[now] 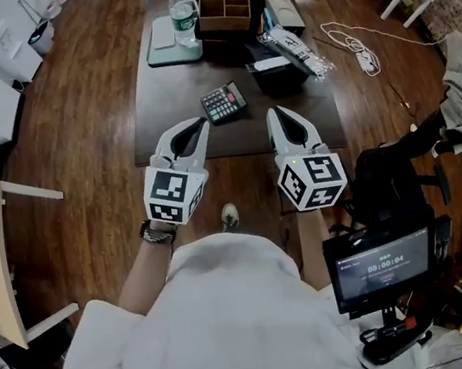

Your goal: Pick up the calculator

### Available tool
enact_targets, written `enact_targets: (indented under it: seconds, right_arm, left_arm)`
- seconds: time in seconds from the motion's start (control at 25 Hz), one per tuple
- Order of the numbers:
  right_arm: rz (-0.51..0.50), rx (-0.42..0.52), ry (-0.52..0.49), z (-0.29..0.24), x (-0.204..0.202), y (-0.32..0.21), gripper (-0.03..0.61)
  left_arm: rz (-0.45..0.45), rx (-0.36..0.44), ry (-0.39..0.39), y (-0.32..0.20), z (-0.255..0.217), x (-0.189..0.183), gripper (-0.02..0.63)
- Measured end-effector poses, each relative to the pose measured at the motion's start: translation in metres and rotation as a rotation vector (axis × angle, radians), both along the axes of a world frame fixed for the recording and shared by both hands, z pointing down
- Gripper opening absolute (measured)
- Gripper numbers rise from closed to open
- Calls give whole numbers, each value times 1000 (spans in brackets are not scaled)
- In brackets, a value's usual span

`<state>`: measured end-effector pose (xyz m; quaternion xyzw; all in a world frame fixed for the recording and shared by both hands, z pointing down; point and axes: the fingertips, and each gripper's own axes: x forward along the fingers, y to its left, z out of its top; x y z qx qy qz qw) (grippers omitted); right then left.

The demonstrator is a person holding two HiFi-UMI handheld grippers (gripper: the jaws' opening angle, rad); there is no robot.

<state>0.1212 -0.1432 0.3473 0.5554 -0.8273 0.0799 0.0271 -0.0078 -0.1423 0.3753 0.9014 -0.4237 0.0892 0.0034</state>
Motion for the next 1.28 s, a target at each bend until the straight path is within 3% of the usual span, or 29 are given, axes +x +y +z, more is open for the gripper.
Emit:
enact_targets:
  seconds: [0.32, 1.04, 1.16, 1.28]
  right_arm:
    - [-24, -16, 13, 6, 10, -47, 2]
    - [-18, -98, 76, 20, -9, -81, 2]
    - [-11, -121, 74, 23, -13, -84, 71]
    - [-7, -136, 65, 26, -20, -84, 75]
  left_arm:
    - [0, -34, 5, -41, 6, 19, 6]
    - [5, -88, 35, -93, 13, -1, 7]
    - [-10, -114, 45, -100, 18, -8, 15]
    - [-5, -140, 43, -102, 25, -15, 44]
